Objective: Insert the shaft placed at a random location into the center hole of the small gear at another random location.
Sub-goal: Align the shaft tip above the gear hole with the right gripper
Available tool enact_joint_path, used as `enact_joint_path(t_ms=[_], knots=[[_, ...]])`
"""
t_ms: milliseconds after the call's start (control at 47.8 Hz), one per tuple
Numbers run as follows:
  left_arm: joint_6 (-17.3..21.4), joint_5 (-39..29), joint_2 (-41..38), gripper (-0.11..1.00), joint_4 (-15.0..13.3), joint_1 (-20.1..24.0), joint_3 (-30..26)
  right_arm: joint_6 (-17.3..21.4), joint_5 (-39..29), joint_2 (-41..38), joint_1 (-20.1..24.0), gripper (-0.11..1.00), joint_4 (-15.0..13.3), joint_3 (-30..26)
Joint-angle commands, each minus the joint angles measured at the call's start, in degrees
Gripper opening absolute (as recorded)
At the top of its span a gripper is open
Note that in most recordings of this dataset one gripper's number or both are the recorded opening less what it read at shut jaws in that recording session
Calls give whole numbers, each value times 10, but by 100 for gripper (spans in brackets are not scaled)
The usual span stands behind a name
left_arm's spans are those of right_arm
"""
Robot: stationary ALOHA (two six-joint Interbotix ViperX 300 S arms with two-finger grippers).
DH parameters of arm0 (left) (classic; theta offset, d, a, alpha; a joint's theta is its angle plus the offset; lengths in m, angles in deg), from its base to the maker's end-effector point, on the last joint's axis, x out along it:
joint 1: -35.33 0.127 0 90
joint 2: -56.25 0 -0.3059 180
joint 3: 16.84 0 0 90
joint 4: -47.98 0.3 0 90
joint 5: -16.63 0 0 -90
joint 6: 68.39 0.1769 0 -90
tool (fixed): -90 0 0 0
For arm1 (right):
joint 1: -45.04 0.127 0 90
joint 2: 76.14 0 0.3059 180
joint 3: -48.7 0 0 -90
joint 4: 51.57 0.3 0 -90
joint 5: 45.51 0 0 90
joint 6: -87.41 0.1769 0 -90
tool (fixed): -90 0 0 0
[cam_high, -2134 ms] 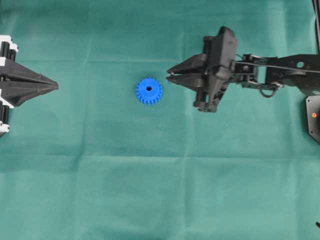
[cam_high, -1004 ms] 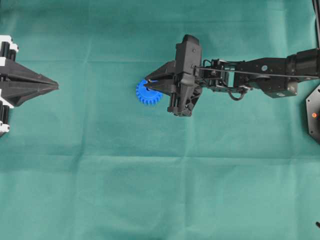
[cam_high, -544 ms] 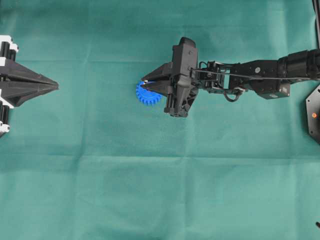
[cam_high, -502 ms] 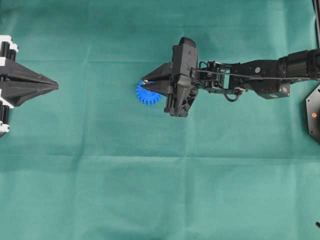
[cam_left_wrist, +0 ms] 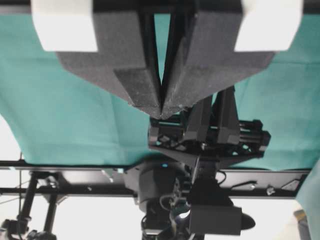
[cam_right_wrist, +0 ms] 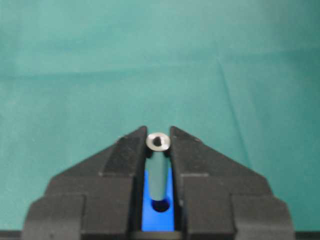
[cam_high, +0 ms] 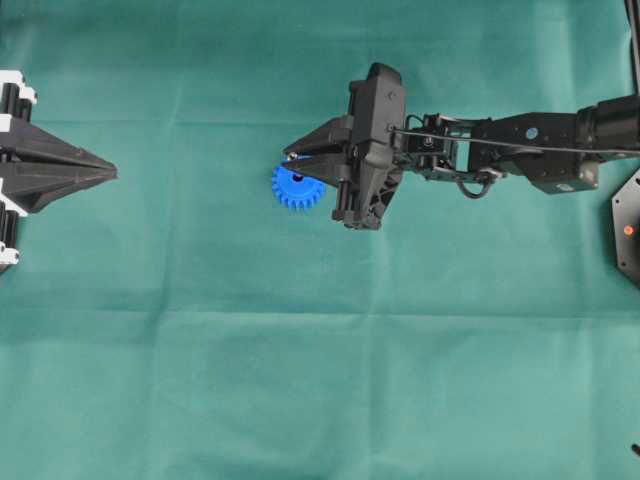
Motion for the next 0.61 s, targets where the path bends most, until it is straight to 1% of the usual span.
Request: enact_joint_path(t_ms=[0, 418, 586], knots=[[-1, 3, -4, 0, 2, 1, -11, -12, -2, 24, -2, 14, -1, -10], [-1, 3, -4, 0, 2, 1, -11, -15, 3, 17, -3, 14, -1, -11], [-1, 3, -4, 0, 2, 1, -11, -14, 25, -4, -3, 14, 1, -11]])
